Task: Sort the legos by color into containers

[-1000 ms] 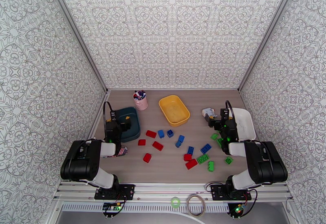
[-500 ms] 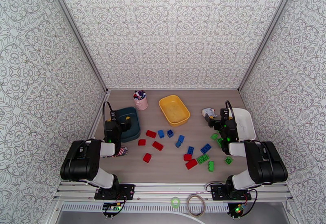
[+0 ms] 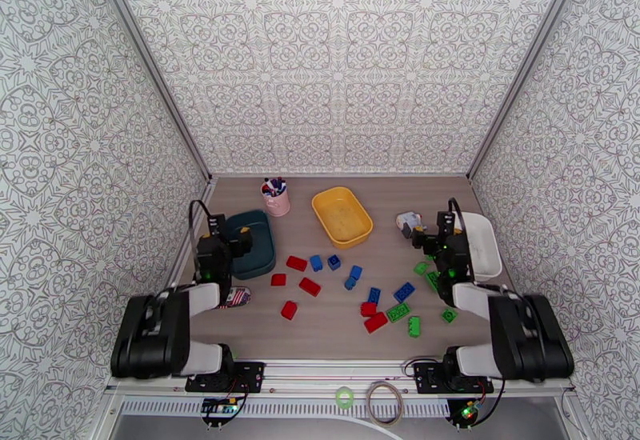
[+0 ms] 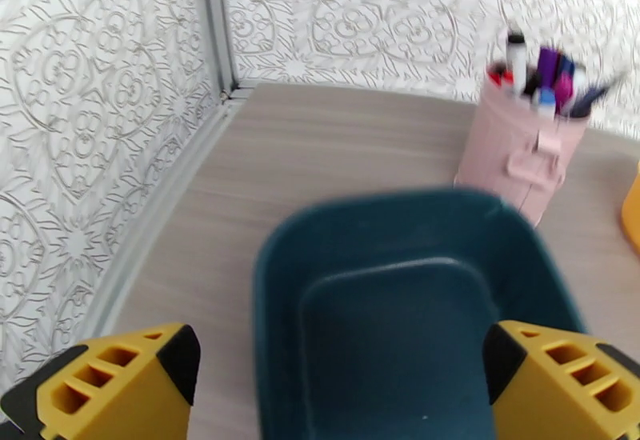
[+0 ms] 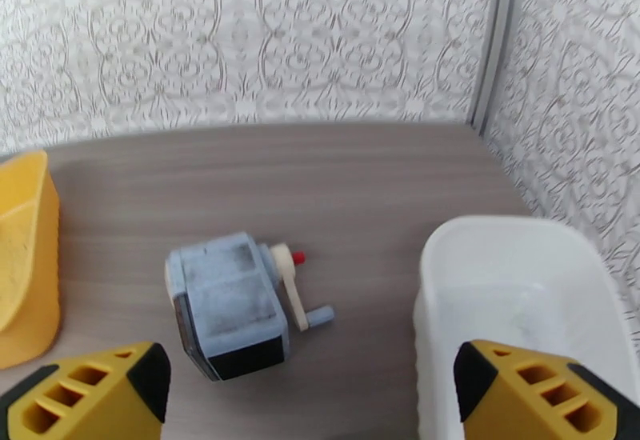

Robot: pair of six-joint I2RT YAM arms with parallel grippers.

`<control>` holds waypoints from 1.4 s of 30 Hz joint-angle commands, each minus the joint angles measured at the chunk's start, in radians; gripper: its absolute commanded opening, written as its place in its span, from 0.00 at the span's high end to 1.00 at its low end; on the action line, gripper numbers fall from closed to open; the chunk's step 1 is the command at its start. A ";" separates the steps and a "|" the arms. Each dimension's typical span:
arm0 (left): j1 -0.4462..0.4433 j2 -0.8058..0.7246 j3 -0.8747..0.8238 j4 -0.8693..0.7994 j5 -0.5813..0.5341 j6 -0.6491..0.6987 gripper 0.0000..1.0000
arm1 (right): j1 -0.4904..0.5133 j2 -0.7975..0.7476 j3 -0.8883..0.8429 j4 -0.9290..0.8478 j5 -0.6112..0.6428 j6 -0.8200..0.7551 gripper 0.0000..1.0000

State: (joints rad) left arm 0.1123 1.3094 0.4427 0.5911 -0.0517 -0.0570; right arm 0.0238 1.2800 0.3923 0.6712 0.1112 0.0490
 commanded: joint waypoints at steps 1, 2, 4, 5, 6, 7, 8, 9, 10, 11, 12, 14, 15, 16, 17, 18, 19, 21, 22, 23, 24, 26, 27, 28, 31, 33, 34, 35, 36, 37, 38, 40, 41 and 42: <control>-0.016 -0.138 0.102 -0.336 0.012 -0.035 0.01 | -0.010 -0.192 0.075 -0.300 0.064 0.074 0.01; -0.032 -0.186 0.124 -0.410 -0.004 -0.042 0.01 | -0.010 -0.256 0.118 -0.427 0.078 0.094 0.01; -0.057 -0.290 0.167 -0.547 -0.046 -0.100 0.01 | -0.010 -0.351 0.199 -0.653 0.116 0.152 0.01; -0.062 -0.342 0.196 -0.622 -0.064 -0.153 0.01 | -0.011 -0.405 0.261 -0.789 0.134 0.180 0.01; -0.065 -0.387 0.230 -0.702 -0.077 -0.215 0.01 | -0.009 -0.446 0.307 -0.905 0.151 0.213 0.01; -0.061 -0.420 0.258 -0.783 -0.086 -0.274 0.01 | -0.010 -0.480 0.337 -1.000 0.160 0.252 0.01; -0.054 -0.447 0.302 -0.872 -0.081 -0.330 0.01 | -0.010 -0.519 0.370 -1.107 0.177 0.323 0.01; -0.046 -0.466 0.337 -0.944 -0.055 -0.371 0.01 | -0.010 -0.558 0.404 -1.221 0.197 0.410 0.01; -0.045 -0.472 0.369 -0.993 -0.006 -0.393 0.01 | -0.010 -0.588 0.429 -1.308 0.204 0.472 0.01; -0.049 -0.474 0.398 -1.039 0.052 -0.405 0.01 | -0.011 -0.630 0.450 -1.396 0.195 0.534 0.01; -0.060 -0.473 0.426 -1.075 0.104 -0.415 0.01 | -0.012 -0.665 0.468 -1.455 0.138 0.563 0.01; -0.090 -0.477 0.465 -1.147 0.152 -0.436 0.01 | -0.012 -0.681 0.506 -1.549 -0.004 0.583 0.01; -0.111 -0.485 0.475 -1.176 0.157 -0.454 0.01 | -0.012 -0.661 0.531 -1.606 -0.059 0.606 0.01; -0.126 -0.497 0.478 -1.189 0.166 -0.472 0.01 | -0.012 -0.626 0.553 -1.679 -0.132 0.622 0.06; -0.142 -0.516 0.473 -1.191 0.180 -0.498 0.01 | -0.012 -0.584 0.569 -1.732 -0.226 0.618 0.17; -0.157 -0.538 0.462 -1.190 0.181 -0.544 0.01 | -0.012 -0.546 0.571 -1.775 -0.310 0.608 0.26; -0.169 -0.553 0.455 -1.192 0.185 -0.592 0.01 | -0.013 -0.520 0.564 -1.803 -0.360 0.609 0.31; -0.176 -0.562 0.440 -1.193 0.258 -0.682 0.01 | -0.011 -0.504 0.538 -1.854 -0.415 0.620 0.32; -0.186 -0.555 0.432 -1.191 0.291 -0.717 0.01 | -0.010 -0.512 0.528 -1.870 -0.425 0.616 0.31; -0.206 -0.543 0.422 -1.187 0.335 -0.748 0.01 | -0.010 -0.527 0.516 -1.888 -0.431 0.612 0.25; -0.245 -0.533 0.408 -1.177 0.351 -0.770 0.01 | -0.010 -0.543 0.505 -1.906 -0.437 0.610 0.21; -0.365 -0.523 0.389 -1.169 0.290 -0.808 0.07 | -0.010 -0.562 0.470 -1.927 -0.472 0.605 0.15; -0.450 -0.521 0.377 -1.162 0.222 -0.830 0.07 | -0.010 -0.567 0.446 -1.939 -0.503 0.599 0.15; -0.528 -0.517 0.367 -1.154 0.169 -0.851 0.08 | -0.008 -0.574 0.426 -1.948 -0.533 0.594 0.18; -0.777 -0.470 0.336 -1.129 0.007 -0.935 0.10 | -0.003 -0.613 0.365 -1.994 -0.548 0.586 0.29; -0.927 -0.406 0.311 -1.088 -0.064 -0.997 0.13 | -0.001 -0.638 0.340 -2.030 -0.518 0.583 0.33; -0.982 -0.371 0.304 -1.072 -0.095 -1.024 0.14 | 0.001 -0.647 0.324 -2.036 -0.513 0.583 0.33; -1.041 -0.328 0.300 -1.060 -0.120 -1.058 0.14 | 0.003 -0.652 0.299 -2.036 -0.509 0.583 0.33; -1.089 -0.279 0.301 -1.045 -0.137 -1.083 0.14 | 0.004 -0.651 0.269 -2.032 -0.503 0.584 0.34; -1.127 -0.237 0.305 -1.028 -0.146 -1.102 0.14 | 0.005 -0.651 0.239 -2.021 -0.502 0.587 0.36; -1.159 -0.187 0.317 -1.016 -0.149 -1.117 0.14 | 0.007 -0.651 0.207 -2.005 -0.506 0.590 0.37; -1.213 -0.097 0.358 -0.999 -0.153 -1.129 0.13 | 0.013 -0.651 0.167 -1.985 -0.492 0.590 0.37; -1.231 -0.059 0.377 -0.998 -0.154 -1.128 0.13 | 0.015 -0.650 0.156 -1.978 -0.484 0.585 0.37; -1.246 -0.021 0.406 -0.995 -0.151 -1.125 0.13 | 0.016 -0.648 0.143 -1.963 -0.488 0.584 0.37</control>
State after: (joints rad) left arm -1.0939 1.2175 0.7773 -0.4519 -0.1455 -1.1267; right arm 0.0284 0.6350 0.5861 -1.2556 -0.3817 0.6323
